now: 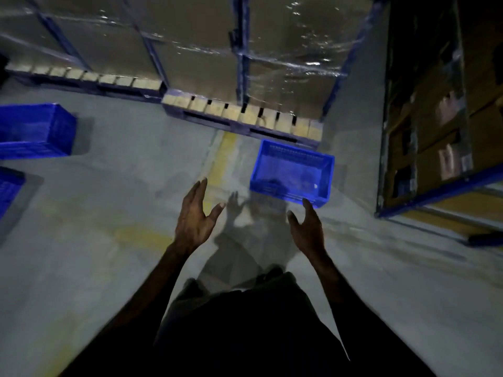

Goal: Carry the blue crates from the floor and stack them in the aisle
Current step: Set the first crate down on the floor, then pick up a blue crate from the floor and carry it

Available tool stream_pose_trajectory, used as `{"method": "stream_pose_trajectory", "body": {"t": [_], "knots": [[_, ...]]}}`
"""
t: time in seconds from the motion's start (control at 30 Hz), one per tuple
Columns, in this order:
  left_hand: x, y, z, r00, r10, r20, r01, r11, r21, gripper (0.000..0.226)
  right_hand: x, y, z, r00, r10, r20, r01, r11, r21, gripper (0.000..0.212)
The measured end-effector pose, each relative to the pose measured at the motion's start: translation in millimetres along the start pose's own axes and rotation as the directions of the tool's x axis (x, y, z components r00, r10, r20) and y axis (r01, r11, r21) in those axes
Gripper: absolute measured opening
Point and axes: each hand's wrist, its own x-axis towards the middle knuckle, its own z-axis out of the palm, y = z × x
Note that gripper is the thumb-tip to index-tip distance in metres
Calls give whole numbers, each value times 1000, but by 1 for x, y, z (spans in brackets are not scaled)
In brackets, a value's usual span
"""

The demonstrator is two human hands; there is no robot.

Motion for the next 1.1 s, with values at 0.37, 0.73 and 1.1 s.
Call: {"method": "stream_pose_trajectory", "body": {"t": [0.37, 0.73, 1.1], "knots": [[-85, -198, -173, 919, -286, -272, 256, 956, -141, 81, -68, -168, 177, 942, -265, 205, 272, 962, -4, 66], [-178, -335, -308, 694, -546, -469, 478, 837, -267, 78, -136, -324, 354, 719, -467, 515, 542, 841, 7, 67], [-179, -447, -387, 439, -742, -507, 611, 660, -437, 78, -147, -459, 534, 484, -514, 708, 668, 740, 81, 66]]}}
